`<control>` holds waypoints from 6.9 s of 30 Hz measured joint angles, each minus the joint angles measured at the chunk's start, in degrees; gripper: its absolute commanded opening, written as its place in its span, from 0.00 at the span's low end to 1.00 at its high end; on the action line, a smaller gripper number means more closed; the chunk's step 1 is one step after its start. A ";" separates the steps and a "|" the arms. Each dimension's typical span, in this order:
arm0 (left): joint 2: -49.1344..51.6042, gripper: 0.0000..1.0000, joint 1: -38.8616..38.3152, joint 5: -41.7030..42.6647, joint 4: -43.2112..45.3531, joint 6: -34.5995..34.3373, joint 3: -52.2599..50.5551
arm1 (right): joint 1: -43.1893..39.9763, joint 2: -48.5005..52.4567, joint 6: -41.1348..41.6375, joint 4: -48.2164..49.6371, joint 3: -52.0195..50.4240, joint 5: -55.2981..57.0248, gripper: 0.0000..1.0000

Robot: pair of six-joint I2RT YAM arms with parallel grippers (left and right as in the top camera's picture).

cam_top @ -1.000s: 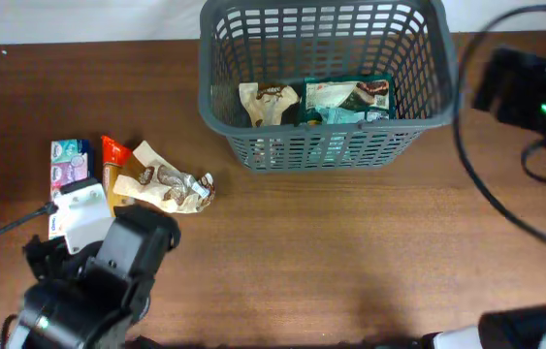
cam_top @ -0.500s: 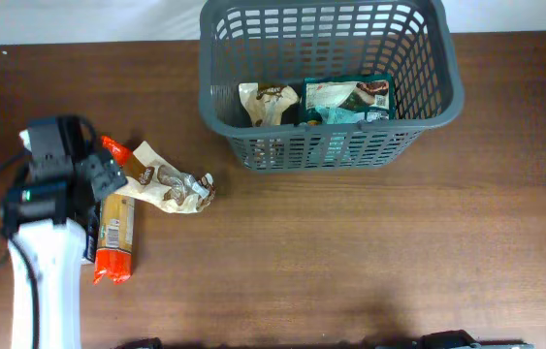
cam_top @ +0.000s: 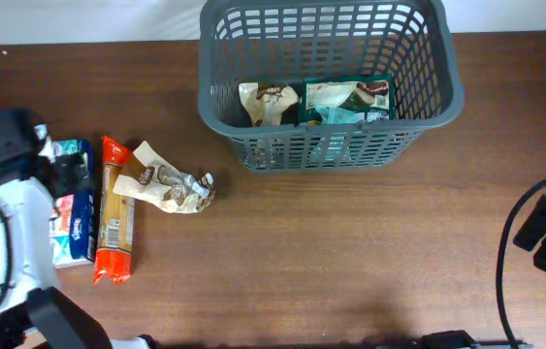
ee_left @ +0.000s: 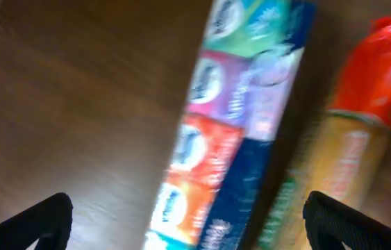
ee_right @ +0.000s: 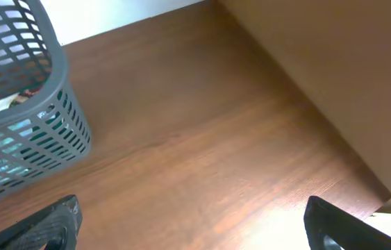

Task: Pack container
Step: 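Move the left gripper to the Kleenex tissue box and grasp it, then lift the tissue box into the basket and release it with the left gripper, then grasp the orange-wrapped snack bar with the left gripper and lift it, then carry the snack bar into the basket and open the left gripper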

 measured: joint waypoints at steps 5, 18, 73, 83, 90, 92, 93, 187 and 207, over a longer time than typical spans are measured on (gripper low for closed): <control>3.37 1.00 3.50 5.40 0.09 5.95 0.00 | 0.00 0.00 -0.63 0.00 0.00 0.00 0.99; 10.80 0.99 1.81 8.55 3.23 12.87 0.00 | 0.00 0.00 -0.68 0.00 0.00 0.00 0.99; 22.40 0.77 -54.38 21.44 -8.59 40.65 54.88 | 0.00 -0.33 -2.84 0.00 -0.37 -4.59 0.99; 29.62 0.99 -53.11 20.74 -4.28 39.43 54.90 | 0.00 -0.33 -2.95 0.00 -0.37 -5.77 0.99; 29.24 0.99 -53.07 11.82 -1.81 32.24 61.40 | 0.00 -0.33 -2.99 0.00 -0.37 -5.88 0.99; 28.26 0.99 -52.39 3.32 -2.05 26.56 64.08 | 0.00 -0.33 -2.99 0.00 -0.37 -5.88 0.99; 27.34 0.99 -51.52 -1.27 -2.60 23.17 65.29 | 0.00 -0.33 -2.99 0.00 -0.37 -5.88 0.99; 22.01 0.01 -42.07 32.37 -0.94 30.25 63.19 | 0.00 4.57 -3.45 0.00 -0.44 -6.05 0.99; 40.17 0.01 -56.48 20.59 -17.94 43.08 63.08 | 0.00 3.89 -3.45 0.00 -0.44 -6.10 0.99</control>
